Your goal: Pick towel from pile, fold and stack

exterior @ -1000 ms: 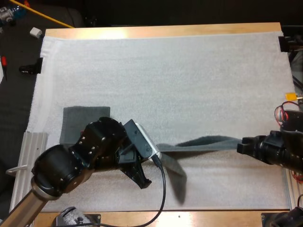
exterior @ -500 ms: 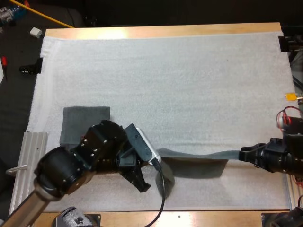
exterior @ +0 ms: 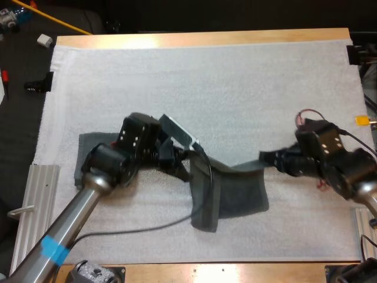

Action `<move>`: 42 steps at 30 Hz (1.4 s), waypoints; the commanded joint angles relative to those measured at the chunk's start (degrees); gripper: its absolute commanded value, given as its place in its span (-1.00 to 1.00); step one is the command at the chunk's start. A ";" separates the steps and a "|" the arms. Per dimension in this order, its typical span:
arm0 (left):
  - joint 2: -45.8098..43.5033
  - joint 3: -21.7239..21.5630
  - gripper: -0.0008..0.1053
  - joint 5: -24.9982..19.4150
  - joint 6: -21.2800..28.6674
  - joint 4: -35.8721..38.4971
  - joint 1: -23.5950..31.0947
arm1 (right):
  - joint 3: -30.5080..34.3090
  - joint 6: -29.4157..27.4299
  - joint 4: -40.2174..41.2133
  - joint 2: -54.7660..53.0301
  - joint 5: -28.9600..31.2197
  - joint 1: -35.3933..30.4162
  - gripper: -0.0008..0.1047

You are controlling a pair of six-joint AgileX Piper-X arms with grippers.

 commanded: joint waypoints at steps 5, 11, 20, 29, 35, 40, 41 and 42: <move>10.20 -0.12 -0.98 6.28 1.39 -7.61 6.62 | -0.26 3.56 -11.90 10.39 1.54 -1.72 -0.98; 13.82 -0.22 -0.98 5.76 0.71 -11.52 8.13 | -0.20 6.67 -15.93 13.39 -1.36 -4.33 -0.98; 22.23 -0.25 -0.98 6.67 0.06 -17.92 10.46 | -0.15 13.25 -22.15 19.50 -1.68 -6.97 -0.98; 25.82 -0.04 -0.94 6.31 -0.52 -22.36 10.83 | -0.10 17.90 -27.22 23.46 -3.02 -8.73 -0.97; 25.73 -0.55 -0.74 5.94 -0.32 -24.95 10.63 | -0.23 18.44 -30.16 22.99 -1.43 -8.47 -0.78; 23.67 -4.92 0.15 7.89 -1.92 -24.91 10.82 | -0.19 17.14 -46.63 22.80 -6.17 -8.26 0.13; 22.08 -5.73 0.14 7.96 -1.74 -23.92 10.86 | -0.21 14.84 -46.27 21.91 -6.67 -8.23 0.11; 19.59 -5.97 0.14 7.96 -1.55 -22.56 10.82 | -0.21 11.67 -44.00 20.15 -6.87 -8.39 0.11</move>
